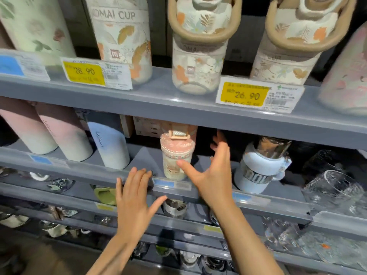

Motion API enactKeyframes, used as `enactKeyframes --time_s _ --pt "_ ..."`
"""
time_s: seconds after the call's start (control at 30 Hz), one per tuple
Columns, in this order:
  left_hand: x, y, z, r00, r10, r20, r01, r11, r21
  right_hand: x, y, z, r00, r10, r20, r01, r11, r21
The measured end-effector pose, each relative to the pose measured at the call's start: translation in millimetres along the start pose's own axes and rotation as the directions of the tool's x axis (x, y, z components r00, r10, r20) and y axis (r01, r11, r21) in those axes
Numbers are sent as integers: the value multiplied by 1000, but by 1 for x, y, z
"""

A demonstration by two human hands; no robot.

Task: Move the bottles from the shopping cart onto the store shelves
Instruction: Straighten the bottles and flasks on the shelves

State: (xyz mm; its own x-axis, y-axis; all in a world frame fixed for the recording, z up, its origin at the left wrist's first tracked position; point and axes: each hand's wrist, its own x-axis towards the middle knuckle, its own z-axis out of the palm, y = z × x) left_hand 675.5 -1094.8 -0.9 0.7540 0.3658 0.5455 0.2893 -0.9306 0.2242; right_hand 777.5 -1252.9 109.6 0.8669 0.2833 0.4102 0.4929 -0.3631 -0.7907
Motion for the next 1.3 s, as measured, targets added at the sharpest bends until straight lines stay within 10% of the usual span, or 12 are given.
enactKeyframes --time_s 0.17,1.3 --pt "1 -19 -2 988 149 -41 -146 988 58 16 -7 38 988 110 108 -131 970 206" --pt "10 -41 28 906 350 -239 -349 936 46 -54 -2 27 946 251 -205 -282 950 -137"
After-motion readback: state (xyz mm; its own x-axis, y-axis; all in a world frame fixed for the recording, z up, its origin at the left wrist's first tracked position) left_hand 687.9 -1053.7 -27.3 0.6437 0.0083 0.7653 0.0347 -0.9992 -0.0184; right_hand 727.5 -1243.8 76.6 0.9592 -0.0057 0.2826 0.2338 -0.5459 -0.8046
